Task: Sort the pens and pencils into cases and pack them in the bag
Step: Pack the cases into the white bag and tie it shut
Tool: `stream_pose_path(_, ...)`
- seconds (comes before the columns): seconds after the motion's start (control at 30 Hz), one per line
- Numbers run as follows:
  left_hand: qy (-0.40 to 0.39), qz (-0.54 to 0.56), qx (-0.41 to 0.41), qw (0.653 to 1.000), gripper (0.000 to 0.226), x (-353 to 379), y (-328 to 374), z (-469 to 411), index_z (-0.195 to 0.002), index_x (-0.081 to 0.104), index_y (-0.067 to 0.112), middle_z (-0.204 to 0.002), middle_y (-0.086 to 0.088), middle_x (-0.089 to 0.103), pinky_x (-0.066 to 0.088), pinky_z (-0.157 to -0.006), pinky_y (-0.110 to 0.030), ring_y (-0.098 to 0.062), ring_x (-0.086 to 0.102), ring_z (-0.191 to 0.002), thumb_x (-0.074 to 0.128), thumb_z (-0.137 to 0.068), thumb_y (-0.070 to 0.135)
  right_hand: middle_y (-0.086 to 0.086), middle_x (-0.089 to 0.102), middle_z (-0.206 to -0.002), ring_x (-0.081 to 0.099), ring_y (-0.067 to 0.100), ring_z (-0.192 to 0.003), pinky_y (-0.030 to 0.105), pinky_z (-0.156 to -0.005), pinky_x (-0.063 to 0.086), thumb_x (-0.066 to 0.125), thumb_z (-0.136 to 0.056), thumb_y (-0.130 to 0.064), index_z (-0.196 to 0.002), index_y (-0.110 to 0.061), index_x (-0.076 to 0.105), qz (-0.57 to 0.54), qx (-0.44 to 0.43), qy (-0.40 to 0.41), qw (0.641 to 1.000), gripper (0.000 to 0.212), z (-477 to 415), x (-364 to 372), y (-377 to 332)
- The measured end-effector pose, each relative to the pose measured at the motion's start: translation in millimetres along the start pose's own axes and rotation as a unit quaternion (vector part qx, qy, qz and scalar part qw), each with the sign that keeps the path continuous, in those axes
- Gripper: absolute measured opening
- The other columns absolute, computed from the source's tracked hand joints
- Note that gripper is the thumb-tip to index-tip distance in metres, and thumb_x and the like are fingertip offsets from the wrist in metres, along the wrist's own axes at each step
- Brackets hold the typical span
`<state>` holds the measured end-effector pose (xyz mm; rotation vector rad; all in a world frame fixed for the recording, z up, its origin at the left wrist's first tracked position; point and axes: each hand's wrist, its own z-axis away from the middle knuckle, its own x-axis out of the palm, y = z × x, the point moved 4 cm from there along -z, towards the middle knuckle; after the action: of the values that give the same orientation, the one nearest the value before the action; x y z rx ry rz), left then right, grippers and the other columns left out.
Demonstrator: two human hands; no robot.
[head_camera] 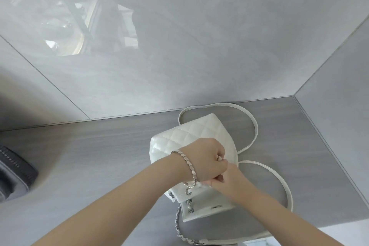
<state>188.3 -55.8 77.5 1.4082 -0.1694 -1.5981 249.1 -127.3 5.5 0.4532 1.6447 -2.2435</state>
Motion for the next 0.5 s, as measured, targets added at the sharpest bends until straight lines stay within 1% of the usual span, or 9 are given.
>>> stream_pose_path(0.07,-0.022,-0.023,-0.002,0.999,0.044,-0.7,-2.7,-2.0,-0.050,0.031,0.016,-0.053,-0.001,0.034,0.034,-0.056,-0.025,-0.018,0.033,-0.053,0.055,-0.086,0.024,-0.008,0.049,-0.061,0.041,0.001,-0.057,0.015,-0.058,0.034,0.064,-0.081,-0.014,-0.075,-0.006,0.059,-0.014,0.006,0.004,1.000,0.011,0.0,3.3,9.0)
stream_pose_path(0.17,-0.026,-0.046,-0.040,0.998,0.043,-15.8,-16.4,-2.4,-0.057,0.038,0.020,-0.059,0.008,0.041,0.035,-0.056,-0.024,-0.011,0.040,-0.057,0.064,-0.077,0.047,-0.004,0.058,-0.059,0.050,0.002,-0.054,0.011,-0.060,0.040,0.068,-0.079,-0.006,-0.078,-0.005,0.065,-0.055,0.036,0.019,0.998,0.003,-2.5,-0.6,16.1)
stream_pose_path(0.2,-0.008,-0.047,-0.059,0.997,0.044,-22.4,-25.2,-1.5,-0.058,0.038,0.021,-0.060,0.008,0.042,0.035,-0.057,-0.024,-0.012,0.040,-0.058,0.065,-0.076,0.051,-0.002,0.059,-0.056,0.052,0.003,-0.051,0.011,-0.057,0.042,0.069,-0.078,-0.005,-0.075,-0.005,0.065,-0.077,0.053,0.026,0.995,0.005,-4.2,-2.3,16.8)
stream_pose_path(0.27,0.047,-0.038,-0.101,0.993,0.042,-33.0,-50.4,-0.1,-0.063,0.037,0.021,-0.062,0.008,0.042,0.034,-0.057,-0.025,-0.014,0.042,-0.060,0.064,-0.078,0.049,0.003,0.059,-0.054,0.055,0.009,-0.047,0.018,-0.052,0.047,0.072,-0.075,-0.001,-0.071,-0.007,0.058,-0.124,0.084,0.043,0.988,0.016,-9.6,-3.7,19.0)
stream_pose_path(0.33,0.109,-0.106,-0.148,0.977,0.035,-37.6,-79.2,2.4,-0.077,0.041,0.018,-0.071,0.006,0.051,0.037,-0.062,-0.029,-0.020,0.052,-0.072,0.061,-0.082,0.045,0.005,0.059,-0.055,0.053,0.012,-0.044,0.024,-0.049,0.048,0.074,-0.072,0.000,-0.072,-0.009,0.051,-0.126,0.099,0.059,0.985,0.024,-15.8,-3.5,17.8)
stream_pose_path(0.37,0.161,-0.196,-0.156,0.955,0.032,-37.3,-90.5,4.8,-0.085,0.045,0.016,-0.079,0.002,0.056,0.040,-0.065,-0.031,-0.025,0.057,-0.080,0.063,-0.082,0.042,0.003,0.058,-0.057,0.052,0.012,-0.043,0.026,-0.049,0.047,0.074,-0.072,-0.003,-0.072,-0.012,0.049,-0.101,0.100,0.063,0.988,0.027,-18.3,-2.7,17.1)
stream_pose_path(0.4,0.205,-0.302,-0.147,0.919,0.031,-33.6,-97.3,8.0,-0.088,0.051,0.014,-0.082,-0.003,0.060,0.044,-0.064,-0.034,-0.028,0.057,-0.082,0.071,-0.076,0.036,0.000,0.057,-0.059,0.050,0.011,-0.045,0.027,-0.051,0.045,0.076,-0.072,-0.009,-0.070,-0.016,0.046,-0.051,0.097,0.068,0.992,0.030,-20.4,-1.9,16.9)
stream_pose_path(0.43,0.234,-0.347,-0.133,0.898,0.029,-25.8,-100.2,10.1,-0.085,0.056,0.013,-0.082,-0.006,0.060,0.047,-0.060,-0.035,-0.029,0.054,-0.079,0.076,-0.067,0.026,-0.004,0.054,-0.060,0.047,0.010,-0.048,0.026,-0.053,0.042,0.077,-0.071,-0.017,-0.067,-0.021,0.043,0.019,0.097,0.077,0.992,0.035,-20.8,-2.8,16.5)
stream_pose_path(0.5,0.288,-0.322,-0.034,0.901,0.022,-4.3,-92.7,12.5,-0.083,0.057,0.015,-0.087,-0.004,0.053,0.050,-0.060,-0.035,-0.027,0.047,-0.078,0.066,-0.063,0.014,-0.008,0.049,-0.059,0.042,0.008,-0.054,0.026,-0.054,0.033,0.078,-0.069,-0.032,-0.063,-0.026,0.037,0.128,0.094,0.101,0.982,0.041,-20.7,-6.8,13.7)
